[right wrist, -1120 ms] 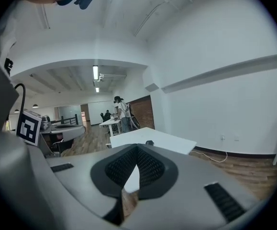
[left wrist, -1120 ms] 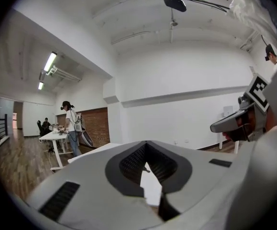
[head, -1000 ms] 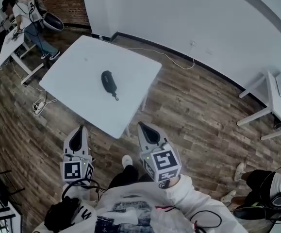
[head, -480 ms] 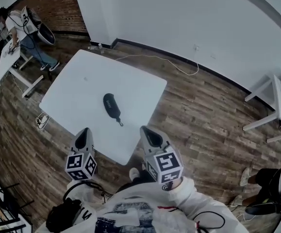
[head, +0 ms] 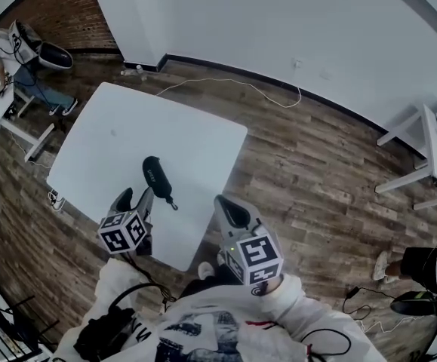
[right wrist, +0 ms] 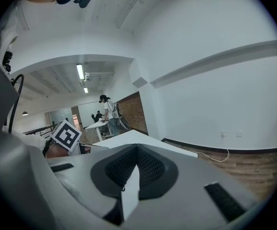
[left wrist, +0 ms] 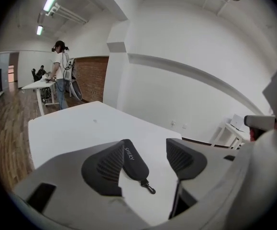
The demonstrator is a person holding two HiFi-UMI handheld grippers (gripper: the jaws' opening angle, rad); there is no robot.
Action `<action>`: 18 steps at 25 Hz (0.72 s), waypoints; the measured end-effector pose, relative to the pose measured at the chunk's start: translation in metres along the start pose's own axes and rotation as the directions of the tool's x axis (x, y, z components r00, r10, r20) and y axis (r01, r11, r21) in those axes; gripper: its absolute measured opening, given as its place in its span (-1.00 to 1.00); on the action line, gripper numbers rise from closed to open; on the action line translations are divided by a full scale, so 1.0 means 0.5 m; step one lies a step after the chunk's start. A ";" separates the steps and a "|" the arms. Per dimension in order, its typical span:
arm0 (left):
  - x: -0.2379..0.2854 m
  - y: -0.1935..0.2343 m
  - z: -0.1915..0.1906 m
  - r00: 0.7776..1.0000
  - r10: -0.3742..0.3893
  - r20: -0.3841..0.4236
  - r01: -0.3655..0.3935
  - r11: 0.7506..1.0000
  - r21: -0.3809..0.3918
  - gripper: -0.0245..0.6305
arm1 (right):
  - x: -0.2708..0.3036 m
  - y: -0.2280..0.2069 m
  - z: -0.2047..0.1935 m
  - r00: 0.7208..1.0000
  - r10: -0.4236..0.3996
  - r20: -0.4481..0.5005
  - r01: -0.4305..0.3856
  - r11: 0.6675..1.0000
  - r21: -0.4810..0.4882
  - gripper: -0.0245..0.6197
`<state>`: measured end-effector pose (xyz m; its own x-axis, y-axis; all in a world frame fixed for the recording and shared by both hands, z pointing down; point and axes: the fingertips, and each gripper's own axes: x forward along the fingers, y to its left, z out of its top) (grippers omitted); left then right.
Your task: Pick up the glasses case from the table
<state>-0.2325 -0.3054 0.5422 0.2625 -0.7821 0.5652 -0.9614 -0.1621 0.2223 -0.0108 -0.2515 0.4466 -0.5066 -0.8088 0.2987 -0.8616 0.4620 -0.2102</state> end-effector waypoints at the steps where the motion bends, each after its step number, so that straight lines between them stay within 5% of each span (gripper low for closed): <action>1: 0.006 -0.007 0.000 1.000 -0.003 -0.002 0.003 1.000 0.002 0.05 | 0.001 -0.007 0.002 1.000 -0.002 0.001 0.002 1.000 0.001 -0.93; 9: 0.050 -0.007 -0.020 0.998 0.040 -0.057 -0.039 0.999 0.028 0.55 | 0.025 -0.017 -0.001 1.000 0.024 0.001 -0.024 1.000 0.004 -0.93; 18: 0.178 0.062 -0.080 0.976 0.099 -0.196 -0.102 0.995 -0.005 0.65 | 0.017 -0.042 -0.006 0.999 -0.002 -0.035 0.001 1.000 -0.026 -0.93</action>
<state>-0.2357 -0.3559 0.6312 0.1774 -0.6614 0.7287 -0.9827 -0.0788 0.1677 0.0029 -0.2669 0.4566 -0.5058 -0.7964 0.3314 -0.8626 0.4705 -0.1860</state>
